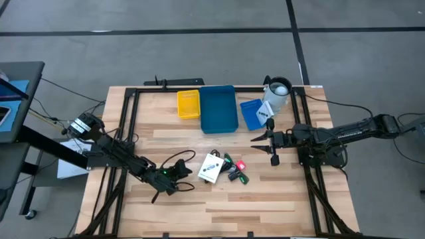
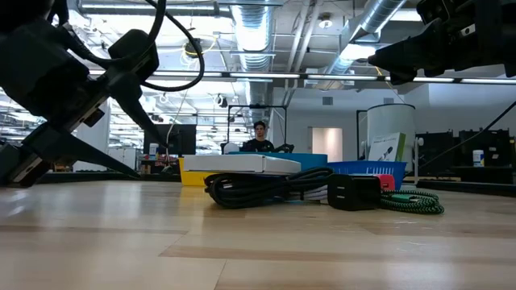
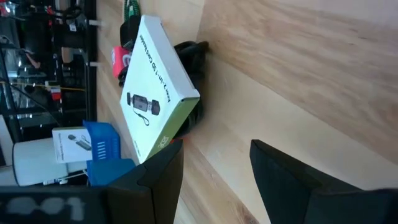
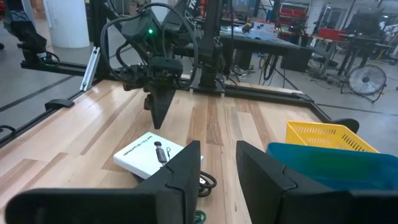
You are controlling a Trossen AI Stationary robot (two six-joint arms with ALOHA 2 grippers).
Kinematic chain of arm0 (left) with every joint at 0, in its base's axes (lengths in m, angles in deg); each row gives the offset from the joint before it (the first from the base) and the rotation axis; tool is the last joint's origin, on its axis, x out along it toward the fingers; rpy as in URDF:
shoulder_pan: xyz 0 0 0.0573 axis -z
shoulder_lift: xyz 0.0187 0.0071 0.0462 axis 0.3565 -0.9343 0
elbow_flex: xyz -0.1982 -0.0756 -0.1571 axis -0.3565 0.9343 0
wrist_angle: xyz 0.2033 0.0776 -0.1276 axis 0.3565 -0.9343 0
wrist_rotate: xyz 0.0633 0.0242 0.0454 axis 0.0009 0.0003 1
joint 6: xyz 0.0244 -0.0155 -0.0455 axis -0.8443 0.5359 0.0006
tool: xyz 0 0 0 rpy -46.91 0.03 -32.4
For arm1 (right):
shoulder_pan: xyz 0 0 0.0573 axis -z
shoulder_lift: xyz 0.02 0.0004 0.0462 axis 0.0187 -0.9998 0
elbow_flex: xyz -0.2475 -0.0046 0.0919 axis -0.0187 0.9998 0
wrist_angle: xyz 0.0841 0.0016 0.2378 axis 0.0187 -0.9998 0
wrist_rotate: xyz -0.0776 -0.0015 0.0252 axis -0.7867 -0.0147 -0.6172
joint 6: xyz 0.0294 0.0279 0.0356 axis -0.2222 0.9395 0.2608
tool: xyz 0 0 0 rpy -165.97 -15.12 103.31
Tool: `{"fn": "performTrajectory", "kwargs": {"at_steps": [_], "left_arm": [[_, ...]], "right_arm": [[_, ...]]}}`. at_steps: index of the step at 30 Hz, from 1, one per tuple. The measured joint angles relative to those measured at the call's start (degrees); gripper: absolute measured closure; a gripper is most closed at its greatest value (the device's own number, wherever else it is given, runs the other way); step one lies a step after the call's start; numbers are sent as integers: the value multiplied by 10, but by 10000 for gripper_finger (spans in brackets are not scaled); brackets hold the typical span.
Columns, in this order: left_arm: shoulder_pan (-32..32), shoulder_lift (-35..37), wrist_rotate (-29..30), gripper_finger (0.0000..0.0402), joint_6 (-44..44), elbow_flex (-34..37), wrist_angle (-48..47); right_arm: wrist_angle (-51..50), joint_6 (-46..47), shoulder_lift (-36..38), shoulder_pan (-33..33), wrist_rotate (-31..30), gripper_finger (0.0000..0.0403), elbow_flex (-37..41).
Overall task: Pick and place items into bin
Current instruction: Put the white card reader box into the blue basket
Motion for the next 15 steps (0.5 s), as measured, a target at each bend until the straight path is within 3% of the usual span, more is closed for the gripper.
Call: {"fn": "performTrajectory", "kwargs": {"at_steps": [8, 12, 15], "left_arm": [[0, -5, -3, 224, 0, -8, 7], [2, -65, 0, 224, 0, -50, 10], [6, -109, 43, 224, -1, -83, 14]], "right_arm": [[0, 0, 0, 0, 0, 304, 0], [0, 0, 0, 0, 0, 304, 0], [-1, 0, 0, 0, 0, 304, 0]]}}
